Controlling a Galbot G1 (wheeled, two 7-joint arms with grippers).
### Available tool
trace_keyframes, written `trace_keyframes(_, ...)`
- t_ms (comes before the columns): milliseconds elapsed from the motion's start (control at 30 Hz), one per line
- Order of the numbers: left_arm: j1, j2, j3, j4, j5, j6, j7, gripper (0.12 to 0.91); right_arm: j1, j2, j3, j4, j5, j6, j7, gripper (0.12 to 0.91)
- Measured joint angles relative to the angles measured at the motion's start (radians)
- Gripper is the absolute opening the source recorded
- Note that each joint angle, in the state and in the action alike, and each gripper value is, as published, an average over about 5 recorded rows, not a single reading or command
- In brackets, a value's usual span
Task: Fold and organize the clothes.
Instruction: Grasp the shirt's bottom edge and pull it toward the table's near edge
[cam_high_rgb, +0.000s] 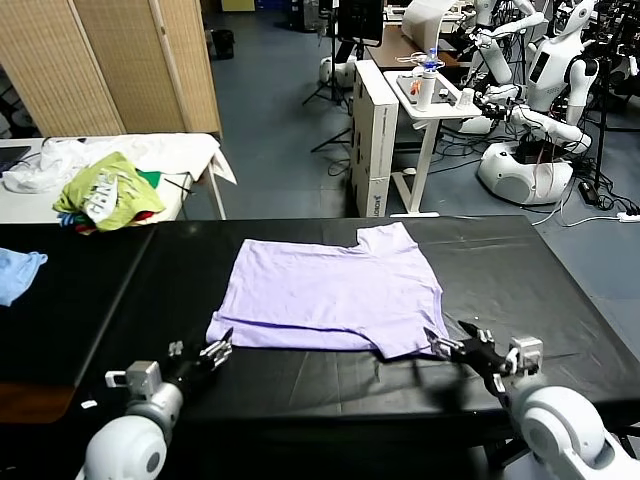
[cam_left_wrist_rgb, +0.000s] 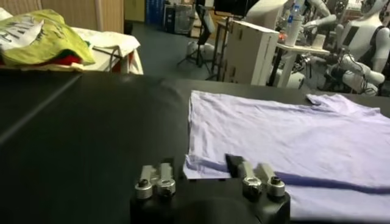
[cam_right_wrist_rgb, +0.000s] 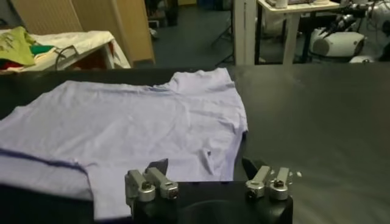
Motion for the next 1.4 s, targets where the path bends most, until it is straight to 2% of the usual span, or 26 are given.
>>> trace_keyframes(133, 0.006, -0.01, -0.003, -0.014, 0.006, 0.001, 0.001, 0.57, 0.001, 0.001, -0.006, -0.002, -0.002, 0.0, 0.0, 0.348)
trace_keyframes(233, 0.02, -0.021, -0.007, -0.032, 0.014, 0.004, 0.001, 0.752, 0.001, 0.001, -0.008, 0.001, -0.002, 0.0, 0.004, 0.197)
trace_keyframes(333, 0.039, -0.032, -0.01, -0.05, 0.03, 0.006, 0.002, 0.873, -0.004, -0.005, -0.008, 0.01, 0.003, -0.008, 0.015, 0.142)
trace_keyframes(533, 0.088, -0.056, -0.015, -0.076, 0.066, 0.008, 0.012, 0.906, -0.032, -0.031, 0.004, 0.046, 0.016, -0.054, 0.043, 0.14)
trace_keyframes(800, 0.123, -0.062, -0.031, -0.063, 0.071, 0.005, 0.027, 0.905, -0.075, -0.094, 0.023, 0.123, 0.084, -0.163, 0.128, 0.14)
trace_keyframes(900, 0.121, -0.062, -0.03, -0.059, 0.063, 0.005, 0.028, 0.861, -0.081, -0.115, 0.023, 0.147, 0.108, -0.2, 0.159, 0.14)
trace_keyframes(967, 0.118, -0.064, -0.028, -0.056, 0.06, 0.004, 0.029, 0.777, -0.086, -0.122, 0.023, 0.159, 0.12, -0.213, 0.171, 0.14)
trace_keyframes(1233, 0.105, -0.069, -0.014, -0.037, 0.061, -0.002, 0.032, 0.29, -0.117, -0.124, 0.032, 0.202, 0.124, -0.226, 0.18, 0.14)
trace_keyframes(1300, 0.105, -0.069, -0.013, -0.037, 0.06, -0.003, 0.032, 0.192, -0.127, -0.126, 0.04, 0.215, 0.124, -0.234, 0.18, 0.159)
trace_keyframes(1400, 0.112, -0.07, -0.013, -0.047, 0.059, -0.003, 0.03, 0.148, -0.145, -0.128, 0.055, 0.237, 0.123, -0.245, 0.188, 0.28)
